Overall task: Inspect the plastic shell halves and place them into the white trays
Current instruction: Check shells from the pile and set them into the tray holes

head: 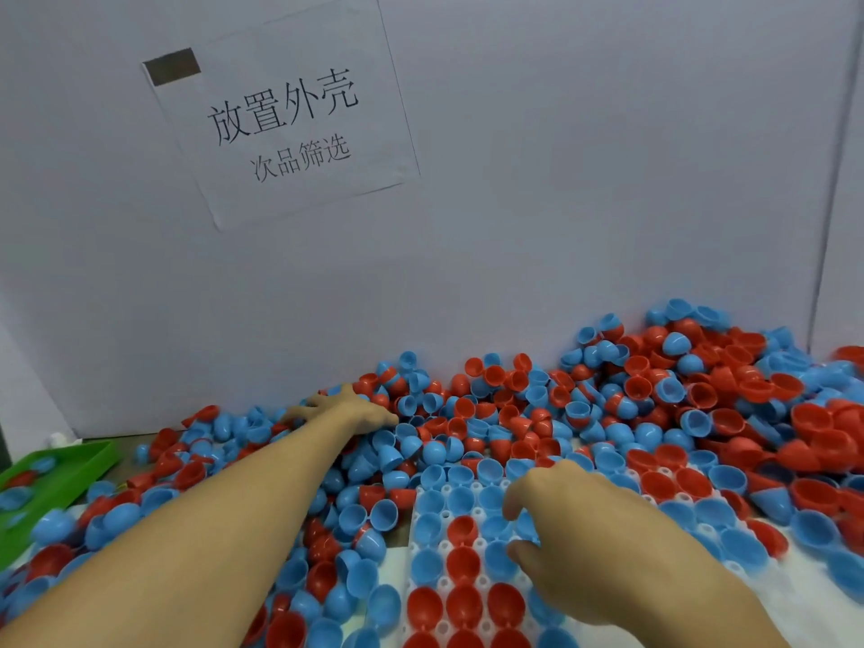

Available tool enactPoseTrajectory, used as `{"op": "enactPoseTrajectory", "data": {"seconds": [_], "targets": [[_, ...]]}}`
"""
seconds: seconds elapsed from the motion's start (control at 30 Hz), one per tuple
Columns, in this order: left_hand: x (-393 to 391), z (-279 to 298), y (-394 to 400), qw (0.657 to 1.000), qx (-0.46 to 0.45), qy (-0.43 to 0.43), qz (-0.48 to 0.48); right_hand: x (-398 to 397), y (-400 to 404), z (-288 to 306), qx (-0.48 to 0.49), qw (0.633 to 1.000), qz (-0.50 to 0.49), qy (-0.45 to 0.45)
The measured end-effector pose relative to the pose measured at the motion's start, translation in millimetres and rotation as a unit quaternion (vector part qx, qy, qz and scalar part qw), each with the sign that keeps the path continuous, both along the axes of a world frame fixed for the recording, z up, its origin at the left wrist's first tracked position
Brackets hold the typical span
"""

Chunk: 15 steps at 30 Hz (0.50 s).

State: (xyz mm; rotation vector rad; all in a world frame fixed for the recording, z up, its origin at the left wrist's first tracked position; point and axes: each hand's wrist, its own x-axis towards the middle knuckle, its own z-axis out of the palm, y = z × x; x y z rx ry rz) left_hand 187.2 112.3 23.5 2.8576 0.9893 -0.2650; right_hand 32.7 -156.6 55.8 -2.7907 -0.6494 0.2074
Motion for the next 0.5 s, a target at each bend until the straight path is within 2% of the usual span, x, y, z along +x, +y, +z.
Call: {"op": "enactPoseTrajectory", "data": {"seconds": [0.27, 0.5], "targets": [[0.7, -13.1, 11.6, 0.997, -0.004, -0.070, -0.017, 0.7, -1.5, -1.4, 0.013, 1.000, 0.008, 0.004], [-7.9, 1.5, 30.4, 0.983, -0.069, -0.166, -0.032, 2.3, -1.0, -1.5, 0.019, 1.000, 0.014, 0.008]]}}
